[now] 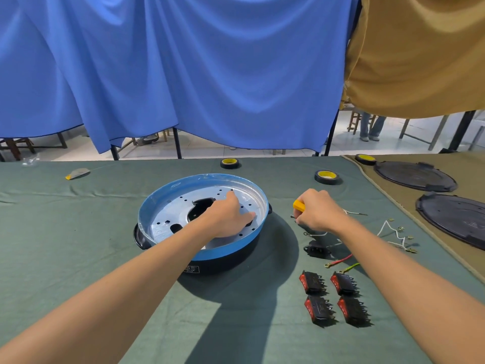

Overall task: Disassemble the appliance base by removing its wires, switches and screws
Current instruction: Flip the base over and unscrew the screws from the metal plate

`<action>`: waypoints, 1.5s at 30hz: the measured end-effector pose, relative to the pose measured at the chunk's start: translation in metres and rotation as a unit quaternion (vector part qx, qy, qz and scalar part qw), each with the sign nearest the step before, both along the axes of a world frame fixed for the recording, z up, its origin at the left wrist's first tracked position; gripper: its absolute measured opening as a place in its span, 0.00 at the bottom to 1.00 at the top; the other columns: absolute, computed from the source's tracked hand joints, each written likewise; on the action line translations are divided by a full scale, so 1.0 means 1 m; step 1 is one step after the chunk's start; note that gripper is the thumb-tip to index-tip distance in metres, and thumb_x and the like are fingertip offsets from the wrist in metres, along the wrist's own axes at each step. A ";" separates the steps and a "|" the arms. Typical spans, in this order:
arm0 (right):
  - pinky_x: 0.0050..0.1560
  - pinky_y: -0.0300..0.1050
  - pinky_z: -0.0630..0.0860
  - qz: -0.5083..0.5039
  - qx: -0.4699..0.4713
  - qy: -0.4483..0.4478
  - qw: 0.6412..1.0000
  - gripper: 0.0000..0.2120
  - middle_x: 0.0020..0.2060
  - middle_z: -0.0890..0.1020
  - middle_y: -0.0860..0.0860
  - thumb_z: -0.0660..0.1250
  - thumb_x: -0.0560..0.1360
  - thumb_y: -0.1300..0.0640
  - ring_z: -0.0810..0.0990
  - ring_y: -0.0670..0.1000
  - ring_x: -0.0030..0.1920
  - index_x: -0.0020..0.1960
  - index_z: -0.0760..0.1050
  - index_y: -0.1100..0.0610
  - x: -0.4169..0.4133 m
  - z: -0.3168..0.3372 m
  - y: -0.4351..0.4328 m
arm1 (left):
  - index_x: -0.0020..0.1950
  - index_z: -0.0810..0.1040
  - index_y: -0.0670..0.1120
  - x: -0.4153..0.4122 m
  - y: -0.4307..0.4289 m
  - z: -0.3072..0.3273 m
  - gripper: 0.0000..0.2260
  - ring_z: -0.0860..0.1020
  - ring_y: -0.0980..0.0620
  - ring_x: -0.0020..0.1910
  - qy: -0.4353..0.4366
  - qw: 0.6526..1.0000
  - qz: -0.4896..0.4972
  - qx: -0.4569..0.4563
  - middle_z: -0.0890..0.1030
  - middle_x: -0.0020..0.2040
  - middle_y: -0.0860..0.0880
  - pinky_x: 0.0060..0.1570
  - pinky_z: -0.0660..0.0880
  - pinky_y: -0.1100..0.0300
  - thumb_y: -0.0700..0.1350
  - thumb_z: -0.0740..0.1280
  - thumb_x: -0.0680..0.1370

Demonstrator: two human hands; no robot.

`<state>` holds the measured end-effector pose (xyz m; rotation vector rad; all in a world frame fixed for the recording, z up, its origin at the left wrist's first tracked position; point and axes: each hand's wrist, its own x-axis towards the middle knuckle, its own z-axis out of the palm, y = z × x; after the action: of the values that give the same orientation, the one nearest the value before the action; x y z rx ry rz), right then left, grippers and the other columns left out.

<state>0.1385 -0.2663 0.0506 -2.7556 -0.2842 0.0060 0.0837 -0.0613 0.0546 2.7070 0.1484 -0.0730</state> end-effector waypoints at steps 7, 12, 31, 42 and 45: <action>0.51 0.56 0.79 -0.003 -0.017 -0.006 1.000 0.02 0.46 0.81 0.60 0.70 0.73 0.59 0.79 0.61 0.47 0.43 0.80 0.57 -0.002 -0.001 0.000 | 0.76 0.51 0.41 0.003 0.005 -0.002 0.33 0.73 0.55 0.37 0.002 0.999 -0.017 0.037 0.72 0.40 0.54 0.30 0.66 0.64 0.61 0.57 0.80; 0.35 0.46 0.75 -0.007 0.131 0.024 0.991 0.16 0.36 0.83 0.56 0.67 0.77 0.53 0.78 0.55 0.35 0.34 0.74 0.61 -0.011 0.016 0.016 | 0.75 0.55 0.45 0.008 0.026 0.001 0.27 0.76 0.52 0.44 -0.031 0.997 -0.003 0.075 0.78 0.55 0.47 0.41 0.73 0.61 0.58 0.55 0.82; 0.21 0.36 0.58 -0.027 0.140 0.103 0.984 0.11 0.19 0.68 0.50 0.58 0.75 0.66 0.63 0.50 0.25 0.36 0.62 0.57 -0.030 0.037 0.078 | 0.46 0.81 0.52 -0.022 0.083 0.014 0.17 0.74 0.49 0.45 -0.001 0.968 -0.167 0.188 0.81 0.42 0.50 0.50 0.62 0.54 0.60 0.57 0.80; 0.20 0.37 0.56 0.041 0.208 0.263 0.941 0.04 0.25 0.81 0.58 0.58 0.73 0.67 0.65 0.55 0.33 0.42 0.65 0.61 -0.034 0.035 0.064 | 0.45 0.79 0.51 -0.024 0.078 0.021 0.14 0.72 0.50 0.43 0.048 0.972 -0.175 0.146 0.79 0.42 0.51 0.48 0.61 0.54 0.55 0.58 0.82; 0.21 0.39 0.55 0.025 0.221 0.207 0.953 0.12 0.19 0.72 0.53 0.58 0.72 0.70 0.66 0.56 0.34 0.35 0.60 0.57 -0.027 0.032 0.066 | 0.44 0.81 0.45 -0.024 0.074 0.030 0.14 0.70 0.50 0.37 0.107 0.971 -0.190 0.100 0.77 0.39 0.47 0.42 0.67 0.56 0.47 0.58 0.81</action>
<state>0.1115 -0.2004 0.0830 -2.2328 -0.2090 0.4697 0.0594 0.0132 0.0843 2.8853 -0.3207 -0.4873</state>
